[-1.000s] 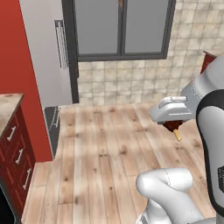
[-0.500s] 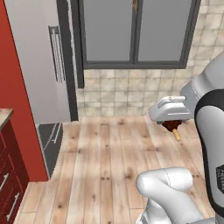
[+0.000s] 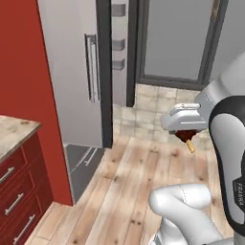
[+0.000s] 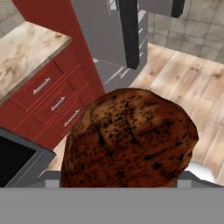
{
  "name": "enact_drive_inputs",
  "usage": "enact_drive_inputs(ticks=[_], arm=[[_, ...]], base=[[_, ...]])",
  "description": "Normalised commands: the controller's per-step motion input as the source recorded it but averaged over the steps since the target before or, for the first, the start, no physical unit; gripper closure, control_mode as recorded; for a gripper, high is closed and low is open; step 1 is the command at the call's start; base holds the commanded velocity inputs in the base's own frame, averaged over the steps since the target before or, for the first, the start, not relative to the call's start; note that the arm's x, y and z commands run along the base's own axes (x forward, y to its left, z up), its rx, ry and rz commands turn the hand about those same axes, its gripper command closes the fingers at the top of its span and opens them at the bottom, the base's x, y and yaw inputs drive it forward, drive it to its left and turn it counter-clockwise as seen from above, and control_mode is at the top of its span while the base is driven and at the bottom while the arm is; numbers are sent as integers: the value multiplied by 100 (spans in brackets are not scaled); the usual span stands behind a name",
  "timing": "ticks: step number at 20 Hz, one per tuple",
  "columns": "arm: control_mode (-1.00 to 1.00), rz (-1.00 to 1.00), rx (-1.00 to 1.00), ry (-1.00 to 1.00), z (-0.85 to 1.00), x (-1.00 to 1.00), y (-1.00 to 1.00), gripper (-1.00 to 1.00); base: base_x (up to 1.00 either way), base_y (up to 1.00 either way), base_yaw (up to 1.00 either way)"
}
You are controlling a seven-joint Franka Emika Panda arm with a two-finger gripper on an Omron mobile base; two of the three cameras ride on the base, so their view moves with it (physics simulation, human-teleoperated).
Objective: Transport the steak and avocado to the fridge. Place the steak on the rack containing meat and place the avocado on the rack containing the vegetable, ensuring meats and vegetables are on different racks.
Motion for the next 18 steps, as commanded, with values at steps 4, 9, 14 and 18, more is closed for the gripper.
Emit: enact_drive_inputs(ticks=[4, 9, 14, 18], arm=[[100, 0, 0, 0, 0, 0, 0, 100], [100, 0, 0, 0, 0, 0, 0, 100], [100, 0, 0, 0, 0, 0, 0, 100], [100, 0, 0, 0, 0, 0, 0, 100]], base=[[41, -64, 73], [1, -98, 64], [-8, -100, 61], [-5, -100, 49]])
